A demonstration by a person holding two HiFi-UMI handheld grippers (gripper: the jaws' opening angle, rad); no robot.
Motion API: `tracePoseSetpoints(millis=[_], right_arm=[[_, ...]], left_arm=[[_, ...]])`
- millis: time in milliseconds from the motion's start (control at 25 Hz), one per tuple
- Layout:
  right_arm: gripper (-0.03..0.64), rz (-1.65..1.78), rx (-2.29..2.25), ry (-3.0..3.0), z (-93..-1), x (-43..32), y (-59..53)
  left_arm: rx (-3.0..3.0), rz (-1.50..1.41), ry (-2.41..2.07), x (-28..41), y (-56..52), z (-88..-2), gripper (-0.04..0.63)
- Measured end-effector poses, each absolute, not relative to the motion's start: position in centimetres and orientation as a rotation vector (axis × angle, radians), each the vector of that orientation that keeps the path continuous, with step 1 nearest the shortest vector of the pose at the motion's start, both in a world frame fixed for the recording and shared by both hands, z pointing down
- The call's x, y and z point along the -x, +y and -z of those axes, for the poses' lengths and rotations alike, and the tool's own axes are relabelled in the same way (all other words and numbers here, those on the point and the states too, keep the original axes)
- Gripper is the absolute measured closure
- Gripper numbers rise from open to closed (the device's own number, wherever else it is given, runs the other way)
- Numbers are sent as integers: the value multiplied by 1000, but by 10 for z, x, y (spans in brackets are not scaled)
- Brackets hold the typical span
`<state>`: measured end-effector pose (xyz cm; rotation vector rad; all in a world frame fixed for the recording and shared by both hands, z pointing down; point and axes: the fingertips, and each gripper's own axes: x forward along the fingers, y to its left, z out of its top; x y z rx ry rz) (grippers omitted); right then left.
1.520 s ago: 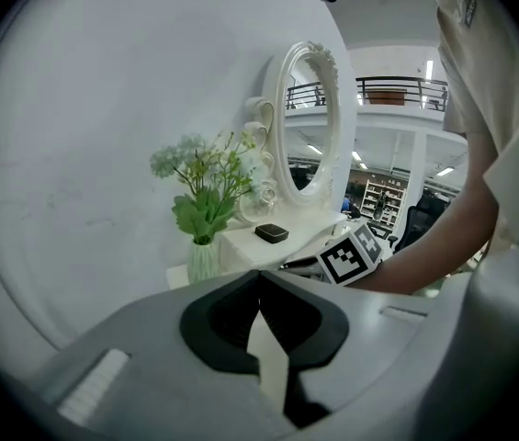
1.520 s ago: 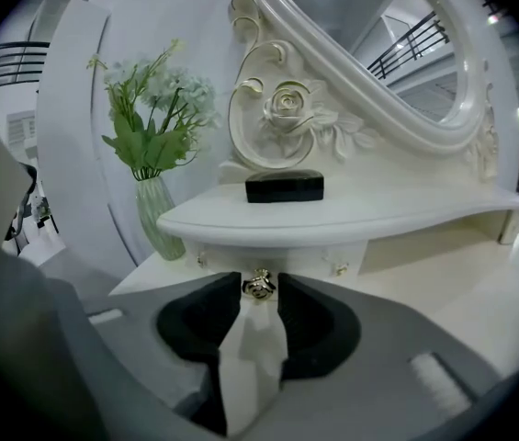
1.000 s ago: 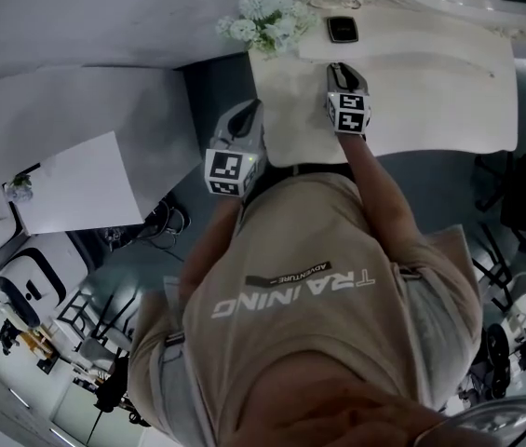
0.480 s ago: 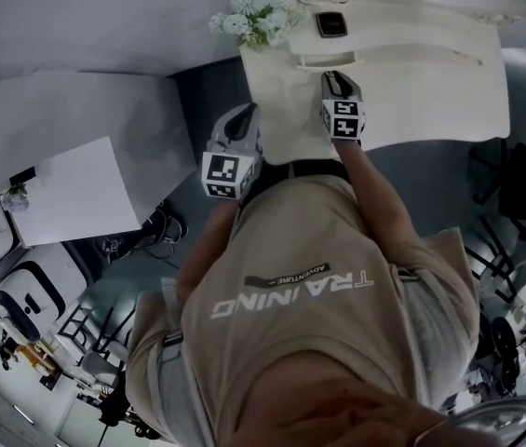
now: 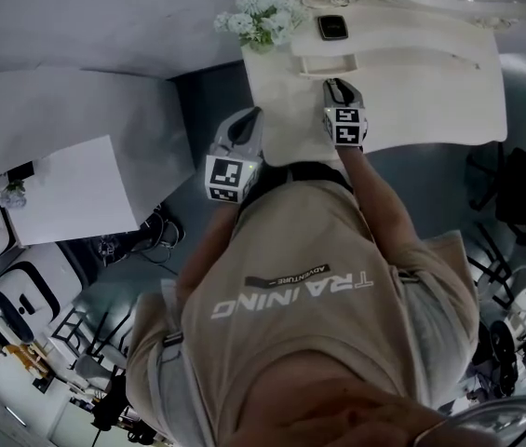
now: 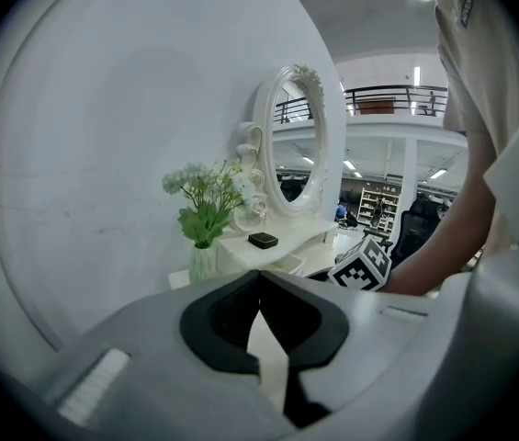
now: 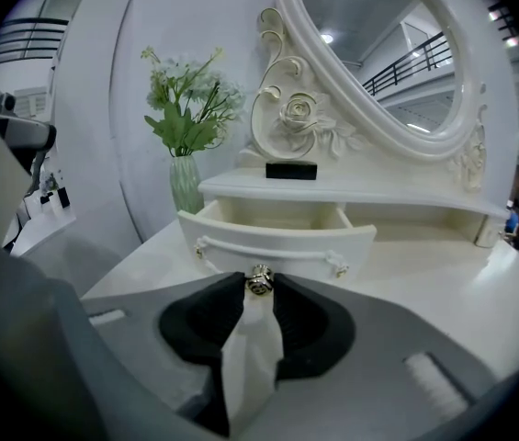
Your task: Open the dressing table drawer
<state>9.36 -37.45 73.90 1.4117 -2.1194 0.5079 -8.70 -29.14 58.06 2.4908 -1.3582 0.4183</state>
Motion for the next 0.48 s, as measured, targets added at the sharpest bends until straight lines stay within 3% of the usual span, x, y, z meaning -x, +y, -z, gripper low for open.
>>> tracePoseSetpoints(millis=[480], right_arm=[[492, -457, -1431, -2197, -669, -110, -354]], left_arm=[[-2542, -323, -1451, 106, -296, -542, 588]])
